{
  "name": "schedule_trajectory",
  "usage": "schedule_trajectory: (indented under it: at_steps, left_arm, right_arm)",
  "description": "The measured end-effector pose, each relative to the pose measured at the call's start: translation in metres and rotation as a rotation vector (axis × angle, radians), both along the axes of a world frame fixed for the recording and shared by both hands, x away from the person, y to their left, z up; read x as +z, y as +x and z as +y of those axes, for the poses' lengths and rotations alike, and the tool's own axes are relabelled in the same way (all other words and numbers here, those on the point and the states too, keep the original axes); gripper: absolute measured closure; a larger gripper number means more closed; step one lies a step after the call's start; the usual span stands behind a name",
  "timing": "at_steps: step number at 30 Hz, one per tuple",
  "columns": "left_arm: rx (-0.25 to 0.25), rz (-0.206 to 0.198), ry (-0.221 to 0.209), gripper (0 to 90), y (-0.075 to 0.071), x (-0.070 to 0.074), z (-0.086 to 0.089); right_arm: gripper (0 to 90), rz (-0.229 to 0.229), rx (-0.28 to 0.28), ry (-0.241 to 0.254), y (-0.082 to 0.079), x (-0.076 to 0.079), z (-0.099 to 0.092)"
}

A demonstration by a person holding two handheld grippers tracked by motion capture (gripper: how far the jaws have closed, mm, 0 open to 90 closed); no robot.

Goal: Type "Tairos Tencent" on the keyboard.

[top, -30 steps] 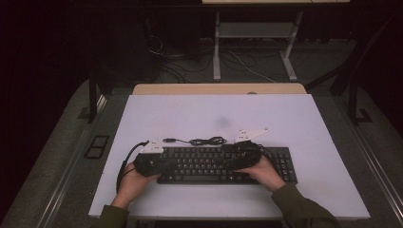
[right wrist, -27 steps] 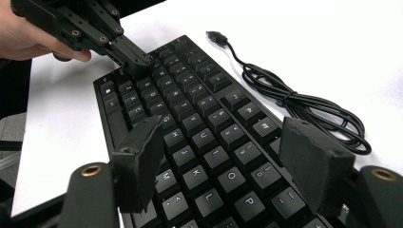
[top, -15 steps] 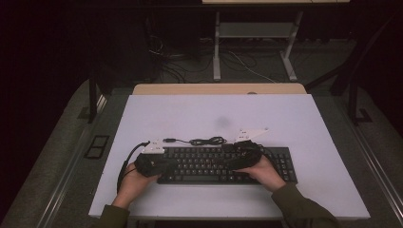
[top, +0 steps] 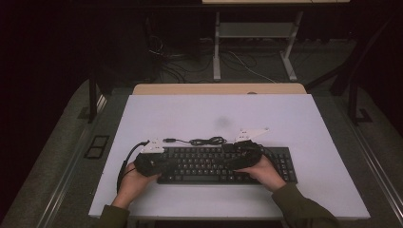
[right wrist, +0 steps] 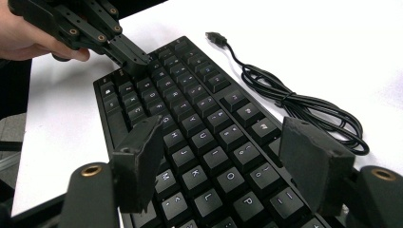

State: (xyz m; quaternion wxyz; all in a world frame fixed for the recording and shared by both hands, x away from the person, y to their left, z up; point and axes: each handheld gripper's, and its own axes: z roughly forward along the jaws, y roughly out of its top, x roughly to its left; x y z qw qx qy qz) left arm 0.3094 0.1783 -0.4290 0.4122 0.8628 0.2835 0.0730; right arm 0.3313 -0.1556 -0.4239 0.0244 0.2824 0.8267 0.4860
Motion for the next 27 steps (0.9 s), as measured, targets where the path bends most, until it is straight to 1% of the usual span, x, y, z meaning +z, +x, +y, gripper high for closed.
schedule_trajectory:
  at_steps: [1, 4, 10, 15, 18, 22, 23, 27]
  left_arm:
    - [0.002, -0.001, -0.010, 88.9, 0.000, 0.000, 0.000]
    - [0.001, -0.006, -0.023, 86.7, -0.001, 0.001, -0.001]
    - [0.003, -0.010, -0.043, 78.7, -0.003, 0.004, -0.004]
    - [-0.001, -0.007, -0.052, 67.4, -0.003, 0.003, -0.008]
    - [0.005, -0.002, -0.061, 58.2, -0.003, 0.003, -0.011]
    - [0.010, 0.001, -0.070, 46.6, -0.004, 0.002, -0.015]
    - [0.007, -0.006, -0.067, 43.9, -0.003, 0.002, -0.016]
    - [0.010, -0.007, -0.073, 35.9, -0.004, 0.001, -0.020]
  right_arm:
    - [31.3, 0.000, -0.001, 0.000, 0.000, 0.000, 0.000]
    - [31.3, 0.000, -0.001, 0.001, 0.000, 0.001, 0.000]
    - [31.3, -0.006, -0.002, 0.004, 0.001, 0.001, -0.002]
    - [31.8, -0.008, -0.004, 0.007, 0.001, 0.002, -0.002]
    - [32.7, -0.006, -0.004, 0.007, 0.002, 0.003, -0.002]
    - [35.0, -0.002, 0.003, 0.009, 0.002, 0.005, -0.002]
    - [35.7, -0.002, 0.003, 0.009, 0.003, 0.005, -0.002]
    - [39.2, 0.002, 0.004, 0.007, 0.004, 0.006, -0.002]
